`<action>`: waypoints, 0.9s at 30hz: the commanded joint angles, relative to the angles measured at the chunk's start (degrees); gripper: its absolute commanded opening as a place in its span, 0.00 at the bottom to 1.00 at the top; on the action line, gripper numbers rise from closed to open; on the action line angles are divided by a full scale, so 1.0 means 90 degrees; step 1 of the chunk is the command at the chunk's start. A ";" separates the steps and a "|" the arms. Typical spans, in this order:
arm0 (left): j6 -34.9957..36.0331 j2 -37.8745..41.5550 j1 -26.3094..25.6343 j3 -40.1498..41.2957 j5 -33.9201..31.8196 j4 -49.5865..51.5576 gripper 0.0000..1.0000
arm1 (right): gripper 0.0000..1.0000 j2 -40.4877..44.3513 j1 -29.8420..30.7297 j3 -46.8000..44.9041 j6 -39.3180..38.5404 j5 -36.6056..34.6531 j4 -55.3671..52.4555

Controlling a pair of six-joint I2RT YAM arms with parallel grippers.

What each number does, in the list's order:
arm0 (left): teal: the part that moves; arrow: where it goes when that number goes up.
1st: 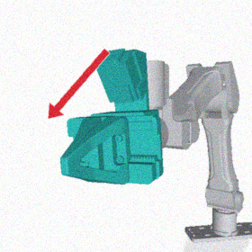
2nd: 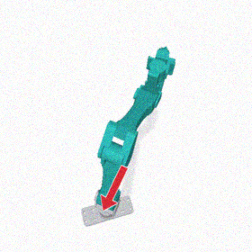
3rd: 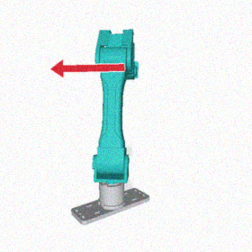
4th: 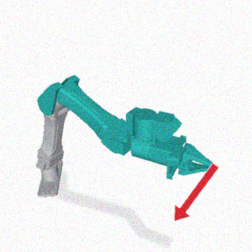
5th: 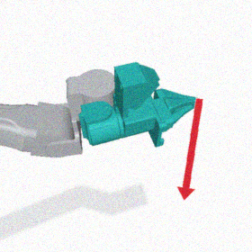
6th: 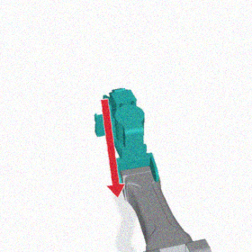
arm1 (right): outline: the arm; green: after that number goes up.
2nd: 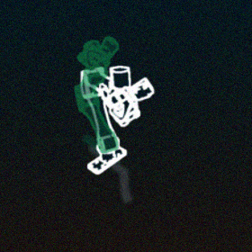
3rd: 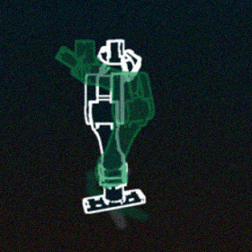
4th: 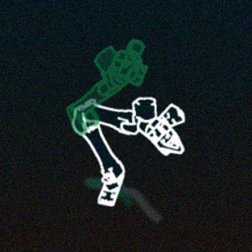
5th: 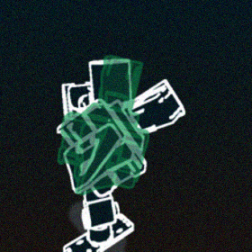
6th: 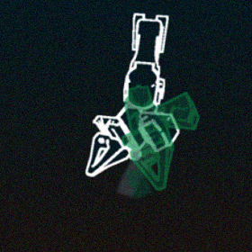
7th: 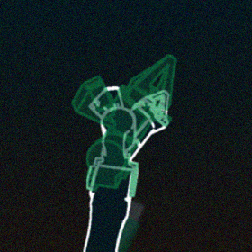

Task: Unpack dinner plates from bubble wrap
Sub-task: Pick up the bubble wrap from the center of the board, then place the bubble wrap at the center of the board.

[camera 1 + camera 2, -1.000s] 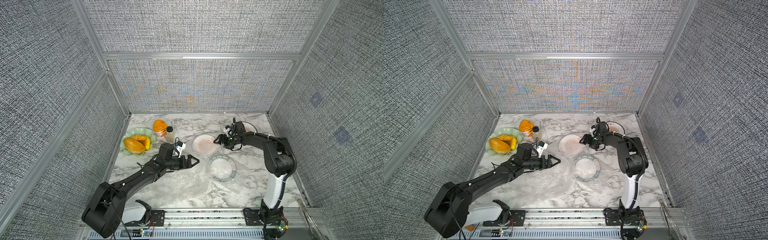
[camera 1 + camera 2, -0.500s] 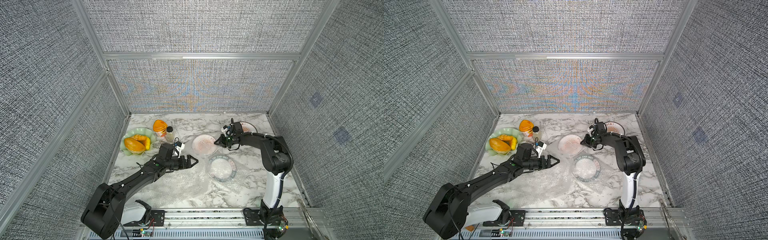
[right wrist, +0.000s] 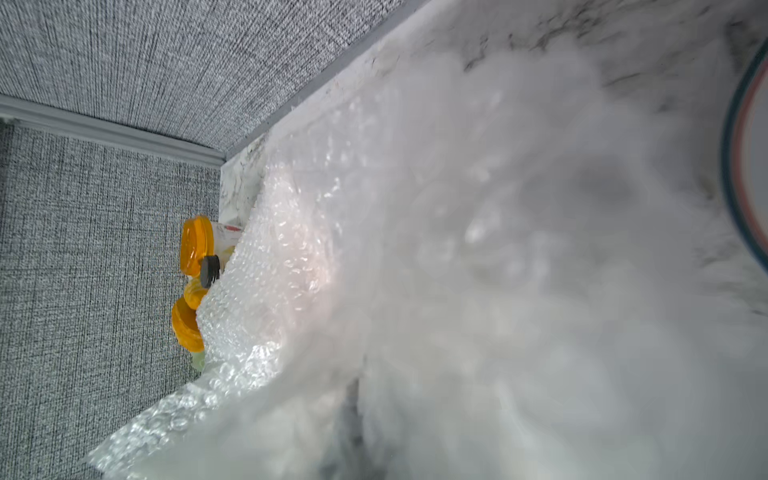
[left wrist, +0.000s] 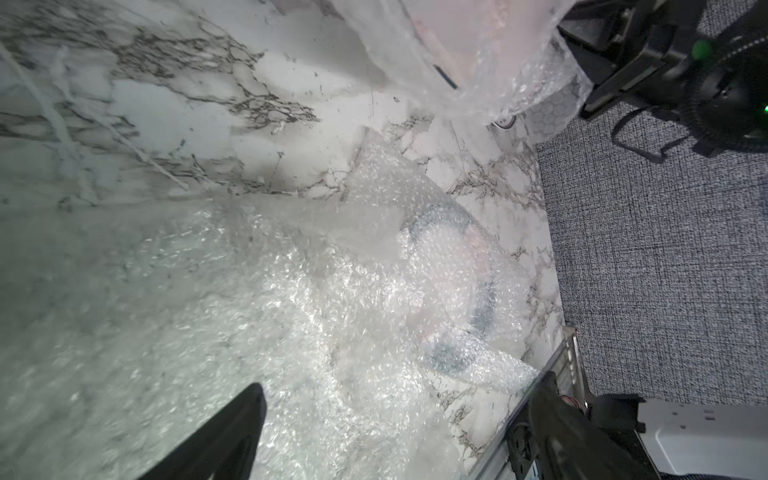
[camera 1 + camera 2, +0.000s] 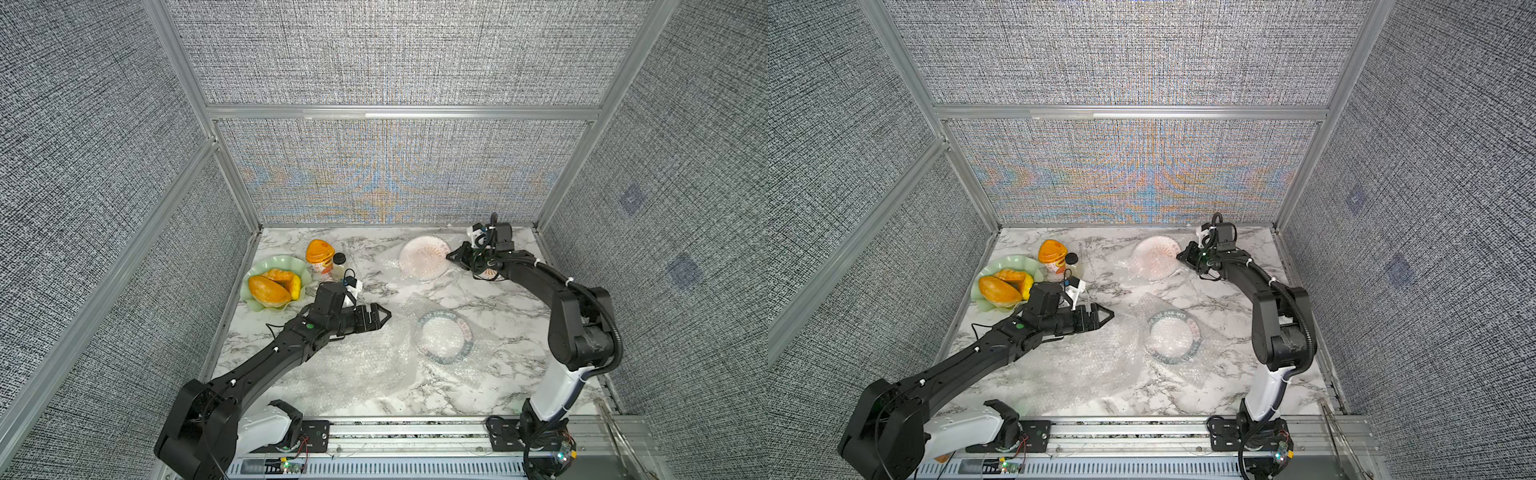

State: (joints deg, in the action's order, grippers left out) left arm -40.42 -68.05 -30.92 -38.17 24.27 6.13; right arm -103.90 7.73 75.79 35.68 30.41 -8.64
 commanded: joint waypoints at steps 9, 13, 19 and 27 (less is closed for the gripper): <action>0.0202 0.0395 0.0196 -0.1118 -0.0606 0.2316 0.99 | 0.00 0.2056 -0.0029 -0.0945 -0.0260 -0.0051 -0.0651; 0.0121 0.1576 0.0486 -0.1186 -0.1455 0.2522 0.99 | 0.00 0.2589 0.0316 -0.1439 -0.0415 -0.0301 -0.0874; 0.0495 0.2223 0.1033 -0.1558 -0.1065 0.2871 0.99 | 0.00 0.2502 0.1554 -0.1691 -0.0490 -0.0706 -0.0737; 0.0517 0.2023 0.1033 -0.0768 -0.0506 0.2463 0.99 | 0.00 0.0590 0.2780 -0.0935 -0.1357 0.0505 -0.0248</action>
State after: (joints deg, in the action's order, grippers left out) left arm -36.45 -50.02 -21.63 -46.65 17.93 28.75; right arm -94.70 31.53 64.69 28.16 29.89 -12.97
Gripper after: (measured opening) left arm 0.993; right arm 0.065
